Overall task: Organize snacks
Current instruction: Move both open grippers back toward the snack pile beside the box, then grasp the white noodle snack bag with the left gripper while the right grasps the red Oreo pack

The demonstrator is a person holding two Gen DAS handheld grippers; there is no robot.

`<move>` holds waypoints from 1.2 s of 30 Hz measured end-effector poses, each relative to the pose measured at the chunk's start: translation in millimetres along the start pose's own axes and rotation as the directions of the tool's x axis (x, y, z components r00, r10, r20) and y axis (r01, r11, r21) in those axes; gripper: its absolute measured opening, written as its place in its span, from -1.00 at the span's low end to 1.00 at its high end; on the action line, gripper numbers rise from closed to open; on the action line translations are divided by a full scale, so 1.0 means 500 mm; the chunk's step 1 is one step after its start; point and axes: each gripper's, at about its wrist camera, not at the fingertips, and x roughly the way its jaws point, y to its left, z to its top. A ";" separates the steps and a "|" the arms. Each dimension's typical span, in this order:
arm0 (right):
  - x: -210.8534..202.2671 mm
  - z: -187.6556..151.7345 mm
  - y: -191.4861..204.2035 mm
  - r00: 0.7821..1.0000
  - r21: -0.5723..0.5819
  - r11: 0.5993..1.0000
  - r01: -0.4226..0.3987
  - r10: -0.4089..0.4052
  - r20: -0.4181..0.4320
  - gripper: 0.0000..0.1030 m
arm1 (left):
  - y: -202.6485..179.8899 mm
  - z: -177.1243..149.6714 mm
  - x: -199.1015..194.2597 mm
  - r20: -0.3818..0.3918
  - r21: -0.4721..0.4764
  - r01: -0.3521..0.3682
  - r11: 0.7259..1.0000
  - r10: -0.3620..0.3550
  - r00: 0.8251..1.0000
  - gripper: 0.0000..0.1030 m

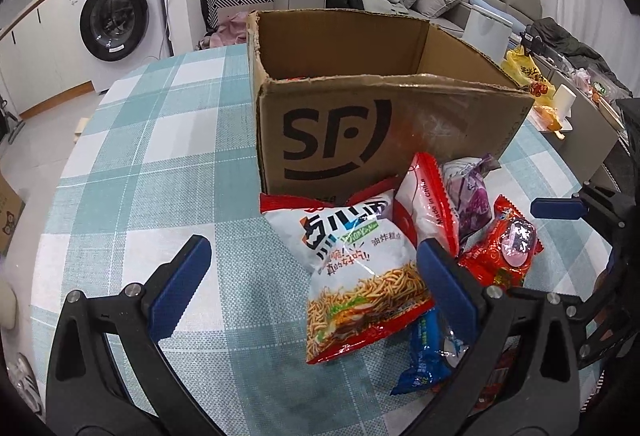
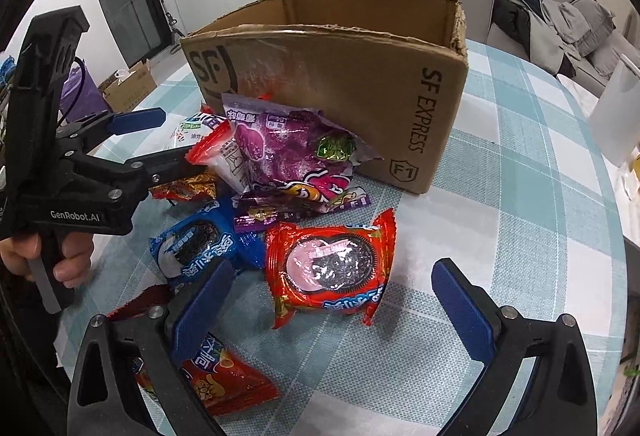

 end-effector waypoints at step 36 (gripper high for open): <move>0.021 -0.006 -0.028 1.000 0.013 1.000 -0.009 0.009 -0.002 0.17 | -0.010 -0.018 0.033 -0.062 -0.005 0.104 0.995 -0.104 0.993 0.05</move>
